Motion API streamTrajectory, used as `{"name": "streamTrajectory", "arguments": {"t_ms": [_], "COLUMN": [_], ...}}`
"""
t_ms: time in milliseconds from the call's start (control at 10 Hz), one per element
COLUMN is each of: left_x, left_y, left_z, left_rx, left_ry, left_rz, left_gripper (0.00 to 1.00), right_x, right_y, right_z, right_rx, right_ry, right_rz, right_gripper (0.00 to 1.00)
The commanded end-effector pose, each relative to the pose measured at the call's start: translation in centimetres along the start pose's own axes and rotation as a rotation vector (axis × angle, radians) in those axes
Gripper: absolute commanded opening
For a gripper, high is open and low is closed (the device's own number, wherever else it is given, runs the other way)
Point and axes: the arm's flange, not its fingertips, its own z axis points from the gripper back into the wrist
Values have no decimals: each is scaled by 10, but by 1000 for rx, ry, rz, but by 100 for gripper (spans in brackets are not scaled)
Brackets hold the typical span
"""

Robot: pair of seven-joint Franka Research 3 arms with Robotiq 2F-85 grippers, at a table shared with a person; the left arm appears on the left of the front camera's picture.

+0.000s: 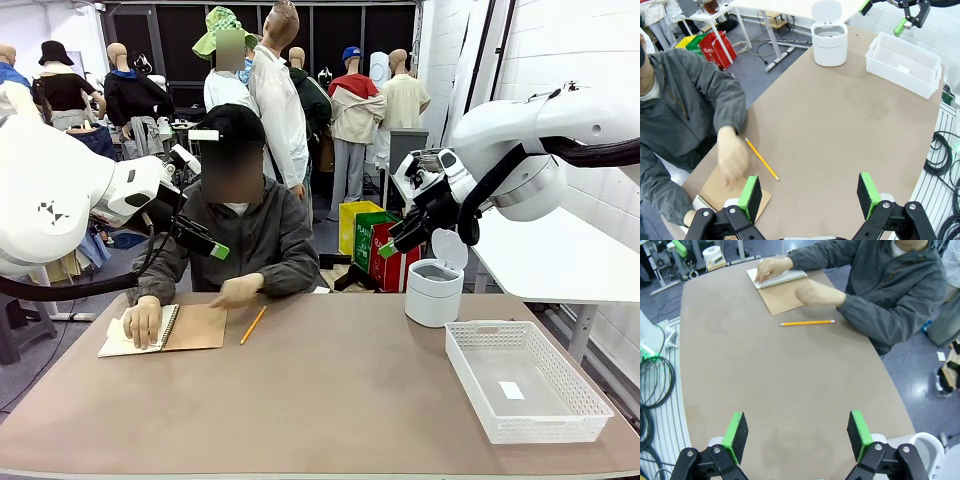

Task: Sort the paper based on its condition.
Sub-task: If a person hands you a paper, place it in the Organizing basket , and if it's crumpled, put it in the Trash can.

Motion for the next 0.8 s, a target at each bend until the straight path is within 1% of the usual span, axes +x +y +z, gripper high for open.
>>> {"name": "streamTrajectory", "arguments": {"t_ms": [0,700], "left_x": [-1,-1], "left_y": [0,0], "left_z": [0,0], "left_rx": [-6,-6], "left_ry": [3,3], "left_rz": [11,11], "left_gripper": [100,100], "right_x": [1,1], "right_y": [0,0], "right_z": [-1,-1], "right_rx": [-9,-9], "right_ry": [-19,-19], "right_rz": [-6,-6], "right_gripper": [100,100]}}
